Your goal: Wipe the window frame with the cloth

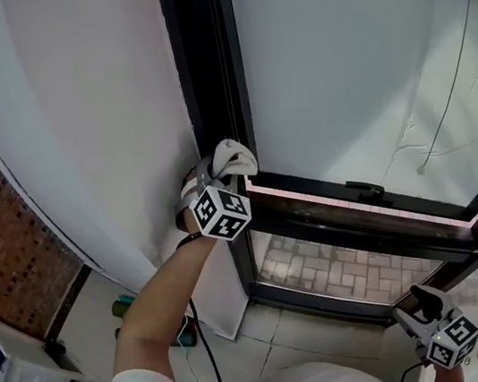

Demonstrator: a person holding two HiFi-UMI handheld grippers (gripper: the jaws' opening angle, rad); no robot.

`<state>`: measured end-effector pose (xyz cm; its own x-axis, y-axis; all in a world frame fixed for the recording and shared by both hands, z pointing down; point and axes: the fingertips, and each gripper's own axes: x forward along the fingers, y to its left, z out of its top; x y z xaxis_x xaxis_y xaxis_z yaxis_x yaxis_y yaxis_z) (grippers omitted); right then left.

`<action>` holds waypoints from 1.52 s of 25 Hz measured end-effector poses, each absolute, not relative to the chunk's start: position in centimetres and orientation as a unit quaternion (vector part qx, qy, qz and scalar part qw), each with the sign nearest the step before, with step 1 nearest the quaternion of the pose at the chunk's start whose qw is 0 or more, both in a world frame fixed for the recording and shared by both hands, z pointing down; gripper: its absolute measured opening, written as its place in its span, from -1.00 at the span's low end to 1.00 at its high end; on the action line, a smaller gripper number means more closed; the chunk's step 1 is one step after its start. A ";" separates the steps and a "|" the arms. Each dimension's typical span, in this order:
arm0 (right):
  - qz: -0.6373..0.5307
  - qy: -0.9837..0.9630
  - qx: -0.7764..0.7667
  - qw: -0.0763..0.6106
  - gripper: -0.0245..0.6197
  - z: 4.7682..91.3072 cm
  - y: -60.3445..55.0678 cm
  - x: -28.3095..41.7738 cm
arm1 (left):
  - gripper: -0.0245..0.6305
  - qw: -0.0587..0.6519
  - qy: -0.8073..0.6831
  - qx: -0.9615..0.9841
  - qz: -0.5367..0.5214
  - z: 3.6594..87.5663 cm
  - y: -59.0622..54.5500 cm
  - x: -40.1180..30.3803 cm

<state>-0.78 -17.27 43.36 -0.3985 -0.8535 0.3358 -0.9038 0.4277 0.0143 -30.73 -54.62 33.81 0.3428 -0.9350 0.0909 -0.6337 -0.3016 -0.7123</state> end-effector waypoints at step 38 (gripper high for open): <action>0.106 -0.850 0.503 0.116 -0.16 42.3 -18.9 6.2 | -0.49 0.205 0.609 -0.764 -0.059 -10.1 -55.3 -34.2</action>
